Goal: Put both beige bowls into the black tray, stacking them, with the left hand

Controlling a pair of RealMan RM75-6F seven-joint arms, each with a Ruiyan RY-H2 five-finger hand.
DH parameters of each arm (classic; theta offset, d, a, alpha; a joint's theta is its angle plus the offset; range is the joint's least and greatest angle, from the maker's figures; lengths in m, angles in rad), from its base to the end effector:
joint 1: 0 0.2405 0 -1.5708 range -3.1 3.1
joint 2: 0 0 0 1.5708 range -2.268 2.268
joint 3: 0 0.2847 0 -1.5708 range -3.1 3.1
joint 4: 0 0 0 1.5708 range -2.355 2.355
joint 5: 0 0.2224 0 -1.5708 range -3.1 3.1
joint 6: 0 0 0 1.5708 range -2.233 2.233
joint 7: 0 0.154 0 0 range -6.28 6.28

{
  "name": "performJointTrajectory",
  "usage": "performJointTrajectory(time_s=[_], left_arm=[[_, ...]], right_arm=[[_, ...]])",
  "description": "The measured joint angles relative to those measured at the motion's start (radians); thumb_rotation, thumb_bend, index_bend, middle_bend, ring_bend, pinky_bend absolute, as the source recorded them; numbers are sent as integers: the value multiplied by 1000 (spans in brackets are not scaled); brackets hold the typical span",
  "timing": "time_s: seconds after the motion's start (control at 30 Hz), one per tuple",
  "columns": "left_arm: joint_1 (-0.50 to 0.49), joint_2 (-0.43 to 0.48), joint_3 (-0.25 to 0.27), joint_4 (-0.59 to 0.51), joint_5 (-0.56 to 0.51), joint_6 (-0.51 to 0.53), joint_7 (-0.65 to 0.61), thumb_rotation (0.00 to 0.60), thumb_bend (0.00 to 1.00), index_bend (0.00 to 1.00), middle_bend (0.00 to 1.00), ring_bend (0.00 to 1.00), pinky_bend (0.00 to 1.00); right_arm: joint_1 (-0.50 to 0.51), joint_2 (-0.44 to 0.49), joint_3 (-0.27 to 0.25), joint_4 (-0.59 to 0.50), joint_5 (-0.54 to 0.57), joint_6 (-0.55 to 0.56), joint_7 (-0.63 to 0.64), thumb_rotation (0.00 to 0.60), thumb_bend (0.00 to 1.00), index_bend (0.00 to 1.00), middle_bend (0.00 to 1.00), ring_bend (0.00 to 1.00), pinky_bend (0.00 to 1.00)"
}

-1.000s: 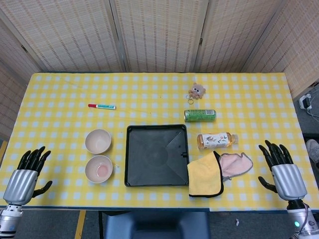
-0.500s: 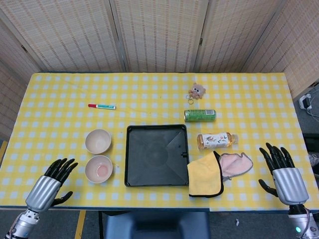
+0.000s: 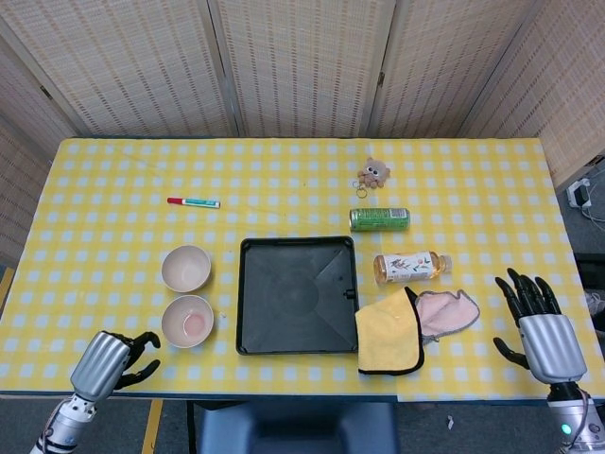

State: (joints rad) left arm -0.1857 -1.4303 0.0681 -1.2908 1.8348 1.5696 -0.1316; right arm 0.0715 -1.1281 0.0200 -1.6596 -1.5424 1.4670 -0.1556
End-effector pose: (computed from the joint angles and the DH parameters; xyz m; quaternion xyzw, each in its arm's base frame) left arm -0.3071 0.1930 0.0513 -0.6909 -0.3299 -0.4897 0.4170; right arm -0.3305 -0.1819 0.1432 0.6339 -0.3645 0.3503 0.5853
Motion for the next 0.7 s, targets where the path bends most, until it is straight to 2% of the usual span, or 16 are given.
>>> performJointTrajectory(time_s=[0.17,0.7], left_arm=[[-12,-32,-10,-10,-56,-61,48,600,279,540,1000,1000,1000],[-75,-85,-27,-18,-139,-209,112,600,285,526,1000,1000,1000]], right_arm=[[6,-1,5,5,18,-18,0,600,255,0,0,0,0],[16,-4,14,5,39,-36,-7,600,255,0,0,0,0]])
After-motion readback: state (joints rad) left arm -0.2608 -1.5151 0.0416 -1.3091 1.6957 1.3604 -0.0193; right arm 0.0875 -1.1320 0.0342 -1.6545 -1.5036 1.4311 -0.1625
